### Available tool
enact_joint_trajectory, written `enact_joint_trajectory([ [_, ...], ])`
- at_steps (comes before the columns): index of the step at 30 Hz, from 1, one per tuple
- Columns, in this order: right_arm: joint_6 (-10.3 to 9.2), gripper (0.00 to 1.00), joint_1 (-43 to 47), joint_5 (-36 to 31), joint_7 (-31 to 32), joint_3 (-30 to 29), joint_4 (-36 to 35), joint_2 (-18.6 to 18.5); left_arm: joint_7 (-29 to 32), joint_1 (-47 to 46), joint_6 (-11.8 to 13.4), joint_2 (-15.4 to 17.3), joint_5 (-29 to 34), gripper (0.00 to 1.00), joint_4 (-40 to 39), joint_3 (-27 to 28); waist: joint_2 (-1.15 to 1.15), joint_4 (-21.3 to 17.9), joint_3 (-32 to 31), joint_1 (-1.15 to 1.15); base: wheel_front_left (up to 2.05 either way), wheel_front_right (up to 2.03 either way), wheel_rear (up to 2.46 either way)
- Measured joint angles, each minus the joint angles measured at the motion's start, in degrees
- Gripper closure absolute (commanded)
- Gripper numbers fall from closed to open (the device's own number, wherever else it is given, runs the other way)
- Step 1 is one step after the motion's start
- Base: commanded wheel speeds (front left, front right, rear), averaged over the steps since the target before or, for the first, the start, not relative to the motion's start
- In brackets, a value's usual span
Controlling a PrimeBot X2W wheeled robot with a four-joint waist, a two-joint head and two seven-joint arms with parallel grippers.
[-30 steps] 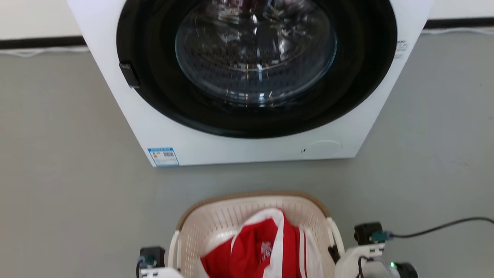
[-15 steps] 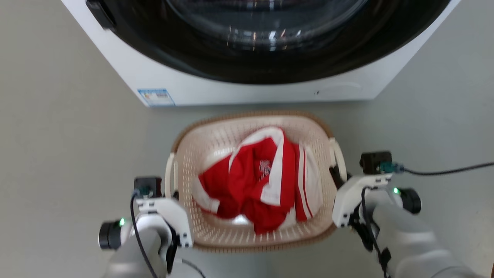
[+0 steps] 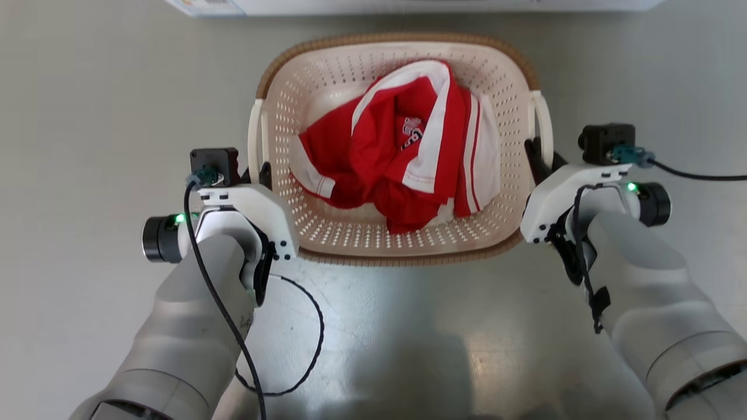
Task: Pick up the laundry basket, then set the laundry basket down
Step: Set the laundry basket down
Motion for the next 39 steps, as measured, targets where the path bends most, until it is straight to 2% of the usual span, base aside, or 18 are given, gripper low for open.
enact_joint_trajectory([
  [4, 0.0, 1.0, -1.37, -2.72, -0.02, -2.88, 0.03, -0.18, 0.0, -0.94, 0.26, -0.1, 0.55, 1.0, -0.91, 0.3, 0.0, 0.48, 2.39, 0.0, 0.0, 0.0, 0.0],
  [10, 0.0, 1.0, -3.11, -4.31, -0.59, -4.1, 0.02, -0.34, -0.01, -2.35, 0.86, 0.1, 2.61, 1.0, -2.69, 1.37, 0.0, 0.95, 4.37, 0.0, 0.0, 0.0, 0.0],
  [24, 0.0, 1.0, -5.55, -4.66, -1.34, -3.12, 0.01, -0.49, -0.26, -4.41, 1.34, 0.4, 6.46, 1.0, -3.86, 3.58, 0.0, 0.92, 7.49, 0.0, 0.0, 0.0, 0.0],
  [35, 0.0, 1.0, -6.27, -4.68, -1.59, -2.79, -0.03, -0.52, -0.43, -4.46, 1.19, 0.04, 6.95, 1.0, -2.58, 4.55, 0.0, 0.81, 7.89, 0.0, 0.0, 0.0, 0.0],
  [38, 0.0, 0.92, -6.3, -4.67, -1.6, -2.79, -0.07, -0.53, -0.43, -4.48, 1.19, -0.04, 6.98, 1.0, -2.42, 4.99, 0.0, 0.83, 7.94, 0.0, 0.0, 0.0, 0.0],
  [39, 0.0, 0.86, -6.3, -4.66, -1.7, -2.79, -0.07, -0.53, -0.43, -4.48, 1.2, -0.08, 7.05, 0.96, -2.38, 5.09, 0.0, 0.84, 7.96, 0.0, 0.0, 0.0, 0.0],
])
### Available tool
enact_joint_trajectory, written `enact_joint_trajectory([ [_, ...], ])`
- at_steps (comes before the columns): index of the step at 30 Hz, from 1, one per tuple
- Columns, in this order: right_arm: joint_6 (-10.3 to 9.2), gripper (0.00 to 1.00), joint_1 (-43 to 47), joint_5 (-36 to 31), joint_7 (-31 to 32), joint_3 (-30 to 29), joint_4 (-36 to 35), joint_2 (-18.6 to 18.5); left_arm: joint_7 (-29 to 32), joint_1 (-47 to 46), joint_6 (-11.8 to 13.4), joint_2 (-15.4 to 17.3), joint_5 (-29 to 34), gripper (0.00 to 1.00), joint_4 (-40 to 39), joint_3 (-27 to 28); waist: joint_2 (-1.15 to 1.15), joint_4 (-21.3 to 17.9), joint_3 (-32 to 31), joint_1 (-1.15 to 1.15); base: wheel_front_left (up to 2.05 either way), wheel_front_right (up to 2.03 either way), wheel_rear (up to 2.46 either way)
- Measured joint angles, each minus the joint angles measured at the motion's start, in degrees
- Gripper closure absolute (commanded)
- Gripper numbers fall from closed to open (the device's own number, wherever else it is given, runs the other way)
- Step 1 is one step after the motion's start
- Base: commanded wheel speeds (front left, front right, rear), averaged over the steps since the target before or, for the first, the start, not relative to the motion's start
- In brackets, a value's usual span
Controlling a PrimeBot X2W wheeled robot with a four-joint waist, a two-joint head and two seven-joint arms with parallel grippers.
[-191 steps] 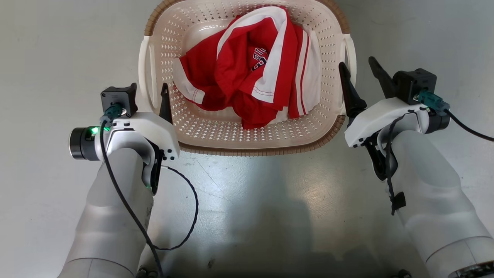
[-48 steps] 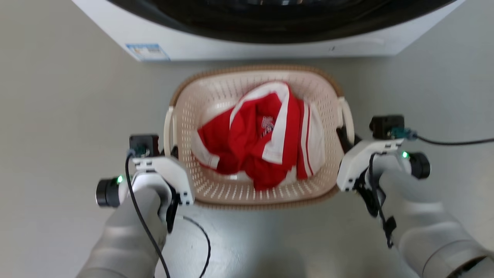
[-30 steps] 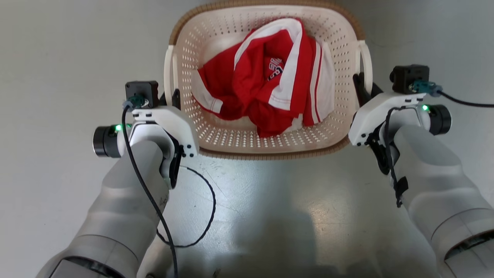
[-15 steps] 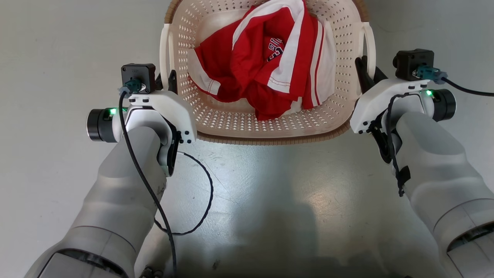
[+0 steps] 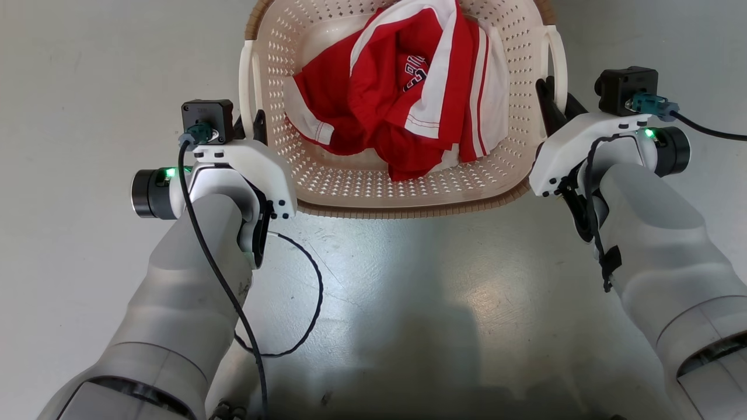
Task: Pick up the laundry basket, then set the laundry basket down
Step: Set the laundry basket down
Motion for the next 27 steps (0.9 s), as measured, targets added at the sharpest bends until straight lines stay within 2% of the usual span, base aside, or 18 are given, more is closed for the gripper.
enact_joint_trajectory([
  [3, 0.0, 0.85, 0.01, 0.07, -0.07, 0.25, 0.0, 0.0, 0.0, -0.03, 0.0, 0.0, 0.48, 0.92, -0.02, 0.33, 0.0, -0.03, 0.05, 0.0, 0.0, 0.0, 0.0],
  [4, 0.0, 0.85, 0.01, 0.1, -0.07, 0.33, 0.0, 0.0, 0.0, -0.03, 0.01, -0.01, 0.52, 0.85, -0.04, 0.48, 0.0, -0.05, 0.07, 0.0, 0.0, 0.0, 0.0],
  [7, 0.0, 0.55, 0.02, 0.69, -0.07, 0.45, 0.0, 0.0, 0.0, -0.03, 0.1, 0.09, 1.19, 0.5, -0.09, 0.77, 0.0, -0.15, 0.04, 0.0, 0.0, 0.0, 0.0],
  [8, 0.0, 0.51, 0.02, 0.93, -0.07, 0.46, 0.0, 0.0, 0.0, -0.03, 0.12, 0.13, 1.36, 0.43, -0.12, 0.88, 0.0, -0.2, -0.01, 0.0, 0.0, 0.0, 0.0],
  [9, 0.0, 0.0, 0.01, 1.08, -0.07, 0.45, 0.0, 0.0, 0.0, -0.03, 0.16, 0.21, 1.37, 0.0, -0.24, 1.03, 0.0, -0.27, -0.08, 0.0, 0.0, 0.0, 0.0],
  [21, 0.0, 0.0, 0.17, 1.49, -0.07, 0.02, -0.71, 0.0, -0.01, 0.23, 0.85, 1.1, 4.17, 0.0, -3.91, 3.69, 0.0, -0.97, -2.56, 0.0, 0.0, 0.0, 0.0],
  [27, 0.0, 0.0, 1.02, -0.08, -0.07, -2.33, -4.42, 0.01, -0.01, 2.85, 0.86, 2.18, 6.75, 0.0, -9.66, 5.78, 0.0, -1.51, -5.08, 0.0, 0.0, 0.0, 0.0],
])
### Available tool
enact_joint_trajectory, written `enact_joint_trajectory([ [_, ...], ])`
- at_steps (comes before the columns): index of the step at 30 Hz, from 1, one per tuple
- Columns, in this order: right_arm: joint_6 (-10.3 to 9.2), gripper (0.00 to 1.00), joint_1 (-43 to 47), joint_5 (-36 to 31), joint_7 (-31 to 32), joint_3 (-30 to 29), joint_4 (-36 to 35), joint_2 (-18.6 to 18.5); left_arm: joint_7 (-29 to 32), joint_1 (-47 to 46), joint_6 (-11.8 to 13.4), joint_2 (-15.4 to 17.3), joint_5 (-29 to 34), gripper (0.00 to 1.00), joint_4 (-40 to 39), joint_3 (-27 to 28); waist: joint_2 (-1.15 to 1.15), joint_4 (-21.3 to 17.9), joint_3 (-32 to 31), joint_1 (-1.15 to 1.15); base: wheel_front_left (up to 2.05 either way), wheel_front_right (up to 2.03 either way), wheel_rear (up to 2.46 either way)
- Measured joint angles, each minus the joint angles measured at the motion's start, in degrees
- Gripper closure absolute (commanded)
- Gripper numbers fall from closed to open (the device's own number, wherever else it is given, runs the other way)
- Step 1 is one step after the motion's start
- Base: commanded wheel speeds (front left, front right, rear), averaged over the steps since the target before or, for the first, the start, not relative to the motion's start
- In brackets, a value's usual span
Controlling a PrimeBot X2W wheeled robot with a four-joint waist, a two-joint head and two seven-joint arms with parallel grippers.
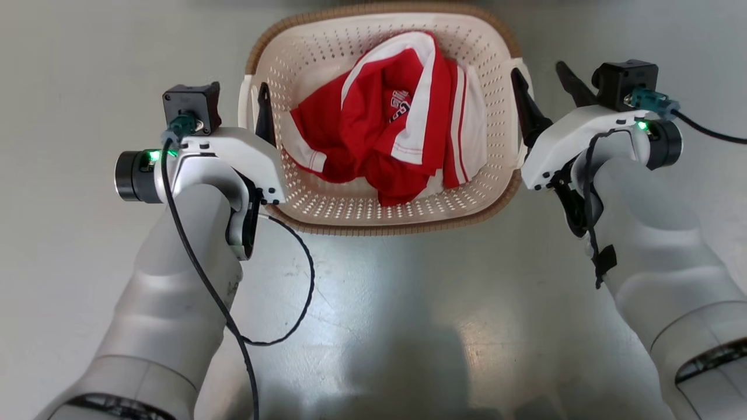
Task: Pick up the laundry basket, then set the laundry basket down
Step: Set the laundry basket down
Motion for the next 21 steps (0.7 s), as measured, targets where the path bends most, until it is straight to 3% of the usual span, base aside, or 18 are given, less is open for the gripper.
enact_joint_trajectory([
  [7, 0.0, 0.0, 7.71, -7.03, -0.01, -7.88, -12.93, 0.05, 0.0, 9.0, 0.51, 0.01, 4.8, 0.0, -11.76, 4.71, 0.0, -0.77, -5.26, 0.0, 0.0, 0.0, 0.0],
  [13, 0.0, 0.0, 21.18, -7.67, -0.07, -12.62, -27.77, 0.25, 0.0, 22.26, 0.57, -0.23, 10.44, 0.0, -24.62, 10.4, 0.0, -1.42, -14.26, 0.0, 0.0, 0.0, 0.0],
  [21, 0.0, 0.0, 35.05, -7.57, -0.07, -14.59, -37.28, 0.73, 0.0, 34.86, 0.41, -0.73, 13.5, 0.0, -34.15, 13.52, 0.0, -1.83, -24.0, 0.0, 0.0, 0.0, 0.0],
])
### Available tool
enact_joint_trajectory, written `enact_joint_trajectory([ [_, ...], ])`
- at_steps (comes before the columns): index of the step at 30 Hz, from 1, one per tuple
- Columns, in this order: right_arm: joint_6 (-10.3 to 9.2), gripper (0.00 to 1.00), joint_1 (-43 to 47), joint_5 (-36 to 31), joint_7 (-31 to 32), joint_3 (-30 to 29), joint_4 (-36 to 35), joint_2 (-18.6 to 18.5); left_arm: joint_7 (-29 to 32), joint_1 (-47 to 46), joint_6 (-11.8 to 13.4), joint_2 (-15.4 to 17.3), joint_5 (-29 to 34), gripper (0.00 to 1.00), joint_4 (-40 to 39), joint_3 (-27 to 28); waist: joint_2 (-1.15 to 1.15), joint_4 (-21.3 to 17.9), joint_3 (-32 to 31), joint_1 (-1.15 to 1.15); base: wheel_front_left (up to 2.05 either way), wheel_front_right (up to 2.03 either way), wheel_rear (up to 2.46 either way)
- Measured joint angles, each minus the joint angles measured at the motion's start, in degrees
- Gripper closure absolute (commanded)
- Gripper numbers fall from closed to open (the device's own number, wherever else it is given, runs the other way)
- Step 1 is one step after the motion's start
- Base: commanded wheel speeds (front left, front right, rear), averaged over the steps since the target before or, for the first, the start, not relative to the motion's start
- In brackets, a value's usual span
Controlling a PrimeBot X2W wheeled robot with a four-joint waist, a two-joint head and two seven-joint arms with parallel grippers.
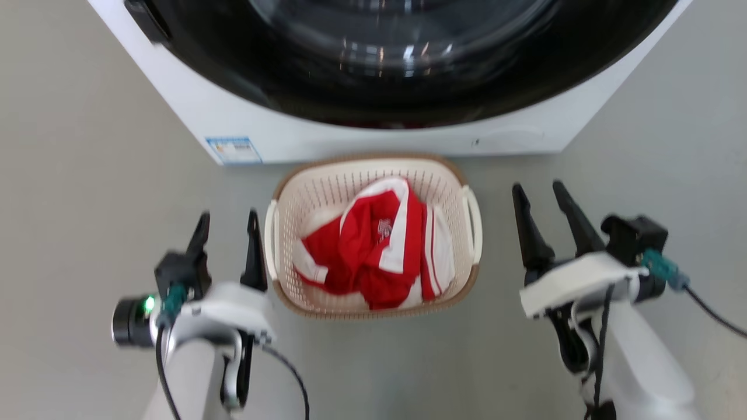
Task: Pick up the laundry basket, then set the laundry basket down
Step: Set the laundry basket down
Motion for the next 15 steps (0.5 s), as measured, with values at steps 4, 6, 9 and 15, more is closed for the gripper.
enact_joint_trajectory([
  [4, 0.0, 0.0, 5.53, -0.01, 0.0, -1.09, -3.75, 0.29, 0.0, 6.64, -0.18, -0.13, 0.92, 0.0, -3.91, 0.73, 0.0, -0.47, -4.8, 0.0, 0.0, 0.0, 0.0],
  [6, 0.0, 0.0, 8.13, -0.13, 0.0, -1.37, -5.27, 0.32, 0.0, 9.75, -0.18, -0.19, 1.19, 0.0, -5.91, 1.15, 0.0, -0.77, -7.05, 0.0, 0.0, 0.0, 0.0],
  [9, 0.0, 0.0, 12.03, -0.36, 0.0, -1.68, -7.3, 0.48, 0.0, 14.1, -0.19, -0.21, 1.66, 0.0, -8.88, 1.45, 0.0, -1.29, -10.26, 0.0, 0.0, 0.0, 0.0],
  [15, 0.0, 0.0, 18.38, -0.79, 0.0, -2.04, -11.01, 0.6, 0.01, 20.94, -0.19, -0.22, 1.8, 0.0, -13.23, 1.79, 0.0, -2.31, -15.61, 0.0, 0.0, 0.0, 0.0],
])
